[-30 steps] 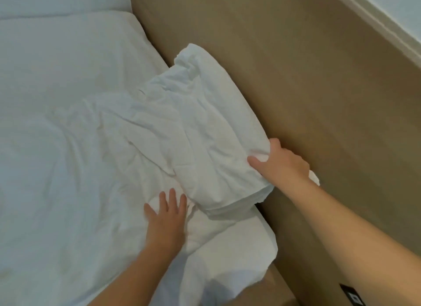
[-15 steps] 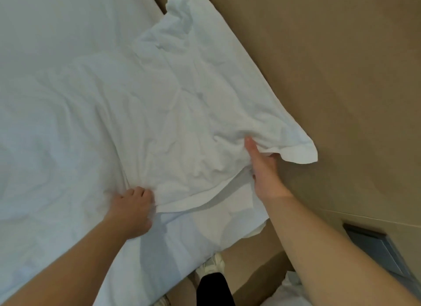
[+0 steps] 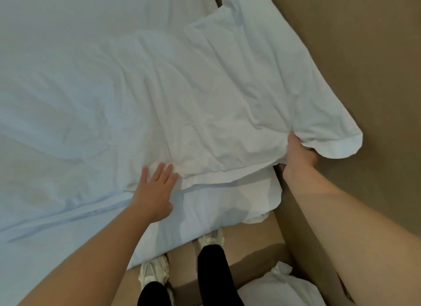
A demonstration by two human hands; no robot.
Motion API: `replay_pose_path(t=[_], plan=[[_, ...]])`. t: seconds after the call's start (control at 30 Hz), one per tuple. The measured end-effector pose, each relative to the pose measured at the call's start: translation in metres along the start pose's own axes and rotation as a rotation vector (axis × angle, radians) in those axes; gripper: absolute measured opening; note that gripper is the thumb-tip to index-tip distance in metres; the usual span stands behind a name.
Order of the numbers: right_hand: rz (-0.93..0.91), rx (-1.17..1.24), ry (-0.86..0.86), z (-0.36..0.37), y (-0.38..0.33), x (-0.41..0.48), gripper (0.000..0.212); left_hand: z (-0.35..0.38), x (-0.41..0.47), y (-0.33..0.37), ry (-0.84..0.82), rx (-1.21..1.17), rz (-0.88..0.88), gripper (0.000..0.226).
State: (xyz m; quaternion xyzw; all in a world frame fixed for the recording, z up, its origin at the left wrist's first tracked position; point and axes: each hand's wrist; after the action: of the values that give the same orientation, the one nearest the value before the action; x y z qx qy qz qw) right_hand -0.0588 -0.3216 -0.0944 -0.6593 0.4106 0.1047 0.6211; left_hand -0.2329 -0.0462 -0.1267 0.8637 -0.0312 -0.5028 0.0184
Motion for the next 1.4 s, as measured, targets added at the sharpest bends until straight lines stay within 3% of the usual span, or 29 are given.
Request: replay_pose_path(t=[0.1,0.2,0.27,0.33,0.4,0.47,0.53,0.63,0.7,0.77,0.8,0.87,0.93,1.03,1.13,1.27,1.4], plan=[[0.084,-0.141,0.032,0.017,0.017,-0.037,0.073,0.019,-0.021,-0.02,0.085,-0.079,-0.074,0.086],[0.103,-0.381,-0.087,0.049,0.055,-0.09,0.081,0.043,-0.031,-0.054,0.18,-0.165,-0.161,0.095],[-0.058,-0.851,-0.29,0.074,0.089,-0.122,0.084,0.063,-0.031,-0.081,0.206,-0.189,-0.248,0.105],[-0.351,-1.383,-0.504,0.1,0.126,-0.143,0.088,0.082,-0.029,-0.109,0.208,-0.189,-0.322,0.109],[-0.623,-1.718,-0.667,0.129,0.156,-0.153,0.096,0.102,-0.023,-0.136,0.197,-0.126,-0.356,0.11],[-0.785,-1.926,-0.699,0.159,0.188,-0.15,0.098,0.119,-0.017,-0.16,0.129,-0.011,-0.403,0.107],[-0.917,-1.947,-0.621,0.183,0.208,-0.142,0.074,0.13,-0.01,-0.179,0.118,0.051,-0.449,0.097],[-0.953,-2.028,-0.636,0.2,0.197,-0.13,0.033,0.129,-0.006,-0.202,0.187,0.041,-0.371,0.056],[-0.928,-2.079,-0.734,0.196,0.173,-0.126,0.026,0.124,-0.014,-0.218,0.257,0.075,-0.272,0.038],[-0.898,-2.16,-0.808,0.184,0.152,-0.126,0.024,0.124,-0.03,-0.23,0.333,0.111,-0.164,0.035],[-0.849,-2.231,-0.851,0.178,0.146,-0.127,0.026,0.13,-0.037,-0.234,0.359,0.11,-0.127,0.036],[-0.706,-2.4,-0.944,0.172,0.15,-0.125,0.038,0.141,-0.041,-0.23,0.242,0.122,-0.142,0.043],[-0.593,-2.501,-0.919,0.174,0.168,-0.129,0.058,0.151,-0.033,-0.222,0.142,0.143,-0.179,0.057],[-0.72,-2.328,-0.774,0.183,0.198,-0.161,0.091,0.167,-0.04,-0.232,0.194,0.134,-0.261,0.089],[-0.967,-2.18,-0.874,0.196,0.232,-0.205,0.113,0.198,-0.064,-0.267,0.487,0.0,-0.314,0.119],[-1.18,-2.166,-1.002,0.257,0.285,-0.253,0.099,0.226,-0.082,-0.31,0.522,-0.147,-0.448,0.124],[-1.089,-2.212,-0.843,0.324,0.326,-0.274,0.077,0.243,-0.057,-0.335,0.329,-0.207,-0.498,0.124]])
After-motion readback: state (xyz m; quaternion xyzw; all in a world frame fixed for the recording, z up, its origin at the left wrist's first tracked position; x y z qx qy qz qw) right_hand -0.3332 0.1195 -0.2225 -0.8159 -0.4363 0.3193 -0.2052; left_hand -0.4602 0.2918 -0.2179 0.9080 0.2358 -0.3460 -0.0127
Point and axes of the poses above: each hand's wrist, its own x-axis towards the middle knuckle, its own z-axis out of the palm, y = z × x, and after that the axes turned 12 degrees about -y, right-handed
